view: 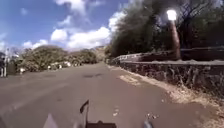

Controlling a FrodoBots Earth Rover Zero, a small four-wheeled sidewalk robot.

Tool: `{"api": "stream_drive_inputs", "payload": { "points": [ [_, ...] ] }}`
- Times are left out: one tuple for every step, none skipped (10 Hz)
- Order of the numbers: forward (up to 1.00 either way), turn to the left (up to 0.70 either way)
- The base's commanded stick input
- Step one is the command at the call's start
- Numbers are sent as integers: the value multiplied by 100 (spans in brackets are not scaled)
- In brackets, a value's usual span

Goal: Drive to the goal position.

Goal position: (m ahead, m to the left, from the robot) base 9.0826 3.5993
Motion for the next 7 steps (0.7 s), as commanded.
{"api": "stream_drive_inputs", "payload": {
  "points": [
    [70, -11],
    [70, -18],
    [70, -35],
    [70, -35],
    [70, -35],
    [70, -35],
    [70, -35]
  ]
}}
